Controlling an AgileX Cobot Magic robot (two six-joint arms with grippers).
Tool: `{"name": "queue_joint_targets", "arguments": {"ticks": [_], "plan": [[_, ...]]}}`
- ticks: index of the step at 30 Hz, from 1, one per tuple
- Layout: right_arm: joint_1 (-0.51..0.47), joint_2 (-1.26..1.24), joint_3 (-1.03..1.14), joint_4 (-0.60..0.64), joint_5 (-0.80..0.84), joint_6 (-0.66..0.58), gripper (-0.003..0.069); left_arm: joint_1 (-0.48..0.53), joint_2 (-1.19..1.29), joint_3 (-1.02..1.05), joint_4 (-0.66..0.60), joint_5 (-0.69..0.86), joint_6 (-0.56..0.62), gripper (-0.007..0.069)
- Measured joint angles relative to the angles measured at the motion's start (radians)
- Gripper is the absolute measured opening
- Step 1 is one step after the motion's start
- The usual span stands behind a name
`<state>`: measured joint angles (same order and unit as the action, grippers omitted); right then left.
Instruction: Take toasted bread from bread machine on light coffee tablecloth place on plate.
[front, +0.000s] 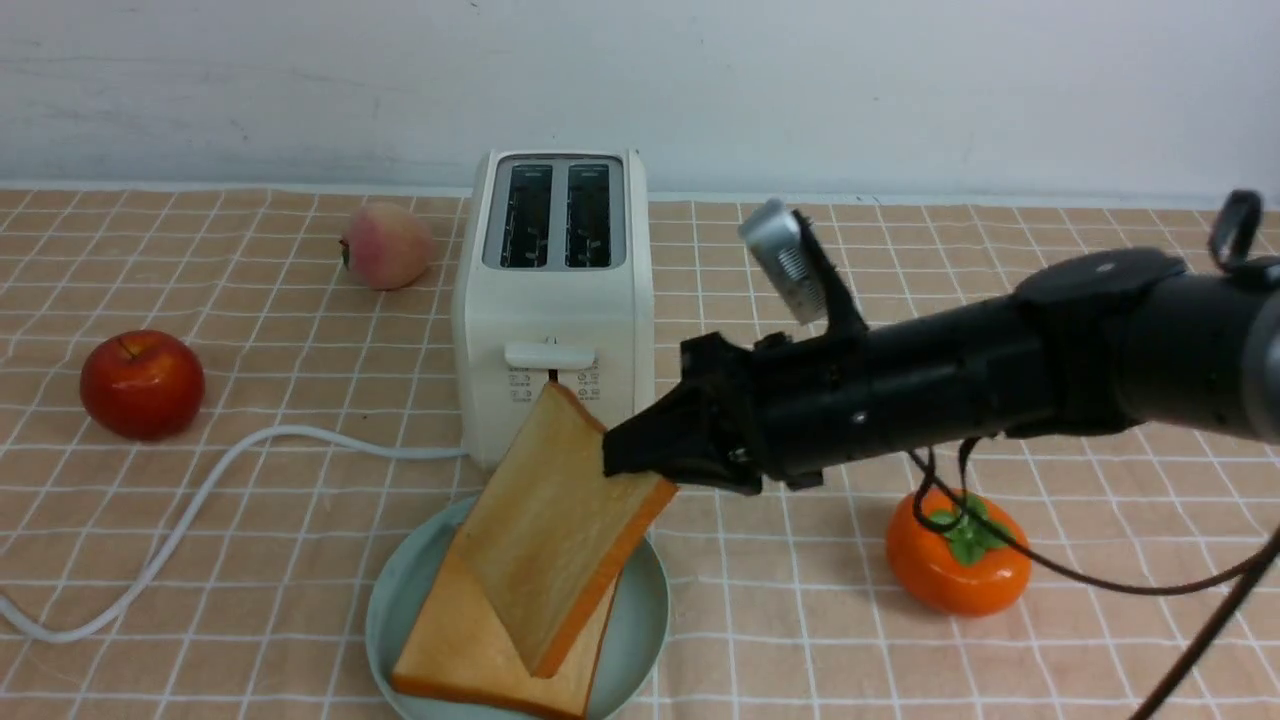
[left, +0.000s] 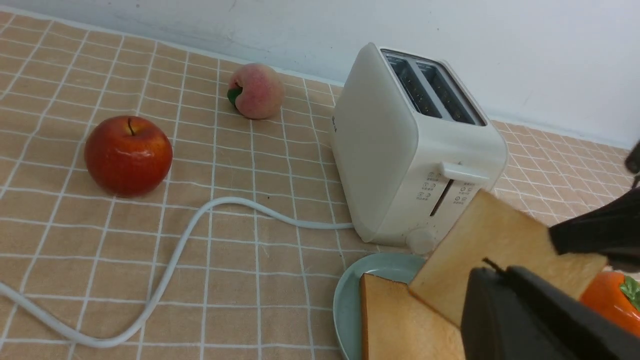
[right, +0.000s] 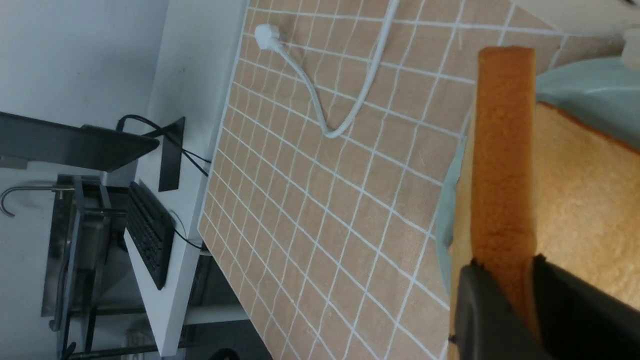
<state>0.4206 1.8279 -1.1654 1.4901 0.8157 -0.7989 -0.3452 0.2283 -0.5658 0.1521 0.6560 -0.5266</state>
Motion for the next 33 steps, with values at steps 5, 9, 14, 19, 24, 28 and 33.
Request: {"name": "queue_joint_targets", "arguments": {"ticks": [5, 9, 14, 19, 24, 28, 33], "plan": [[0.015, 0.057, 0.0, 0.008, -0.024, -0.001, 0.0276, 0.0, 0.0, 0.0, 0.0, 0.001, -0.001, -0.0014], [0.013, 0.063, 0.0, -0.04, -0.058, -0.002, 0.0377, 0.0, 0.0, 0.0, 0.0, 0.002, -0.001, -0.0014], [-0.025, 0.06, 0.0, -0.121, -0.086, -0.003, 0.0405, 0.0, 0.0, 0.0, 0.0, 0.002, -0.001, -0.0014], [-0.129, -0.001, -0.01, -0.217, -0.111, -0.003, 0.0384, 0.0, 0.0, 0.0, 0.0, 0.003, -0.001, -0.0014], [-0.256, -0.123, -0.07, -0.384, -0.044, 0.069, 0.0305, 0.0, 0.0, 0.0, 0.0, 0.004, -0.001, -0.0014], [-0.368, -0.321, -0.158, -0.648, 0.079, 0.239, 0.0117, 0.0, 0.0, 0.0, -0.001, -0.007, -0.004, -0.0014], [-0.442, -0.6, -0.177, -0.95, 0.168, 0.437, -0.0016, 0.0, 0.0, 0.0, -0.002, -0.057, -0.005, -0.0014]]}}
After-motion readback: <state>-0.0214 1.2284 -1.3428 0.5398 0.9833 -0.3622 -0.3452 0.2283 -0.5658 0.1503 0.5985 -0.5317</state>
